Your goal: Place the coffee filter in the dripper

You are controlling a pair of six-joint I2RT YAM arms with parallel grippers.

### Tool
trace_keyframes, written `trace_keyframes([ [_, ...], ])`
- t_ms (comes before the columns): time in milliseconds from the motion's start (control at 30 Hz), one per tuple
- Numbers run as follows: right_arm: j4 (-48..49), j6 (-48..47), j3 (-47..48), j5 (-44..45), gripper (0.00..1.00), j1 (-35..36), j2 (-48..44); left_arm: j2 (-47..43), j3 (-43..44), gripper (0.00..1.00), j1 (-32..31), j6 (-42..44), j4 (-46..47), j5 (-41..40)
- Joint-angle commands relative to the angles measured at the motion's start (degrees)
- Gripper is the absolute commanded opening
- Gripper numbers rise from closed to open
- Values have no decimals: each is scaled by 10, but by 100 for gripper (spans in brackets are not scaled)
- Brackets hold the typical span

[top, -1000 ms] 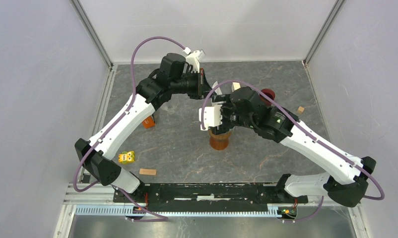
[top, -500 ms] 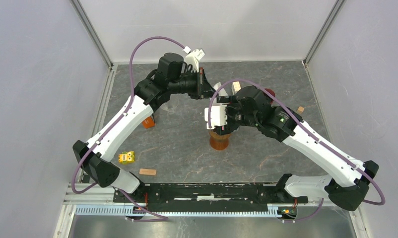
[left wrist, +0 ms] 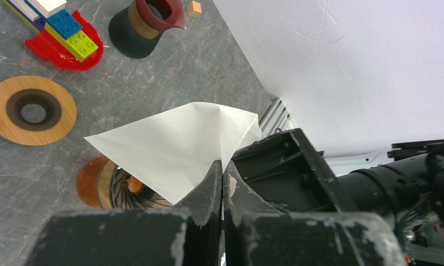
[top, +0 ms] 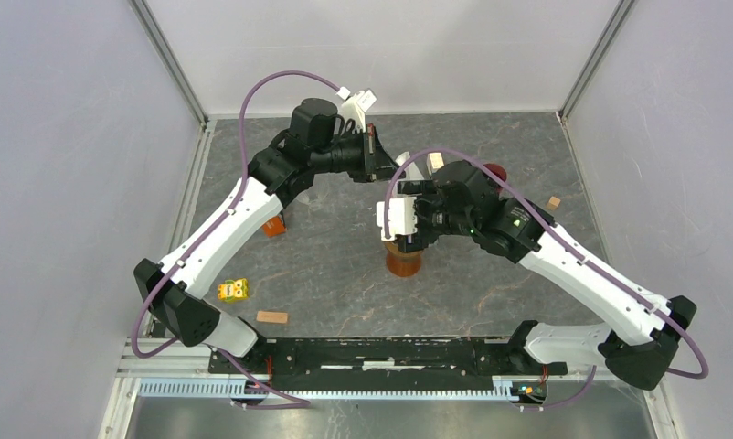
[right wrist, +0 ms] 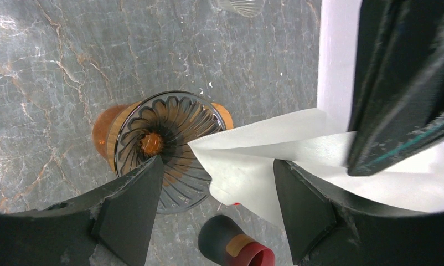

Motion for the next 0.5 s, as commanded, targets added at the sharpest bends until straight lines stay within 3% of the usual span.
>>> trace_keyframes([
  [0, 35, 19, -22, 20, 80, -1, -6, 0, 2, 2, 2, -46, 32, 14],
  [467, 107, 43, -72, 58, 80, -1, -34, 13, -30, 2, 28, -134, 80, 40],
])
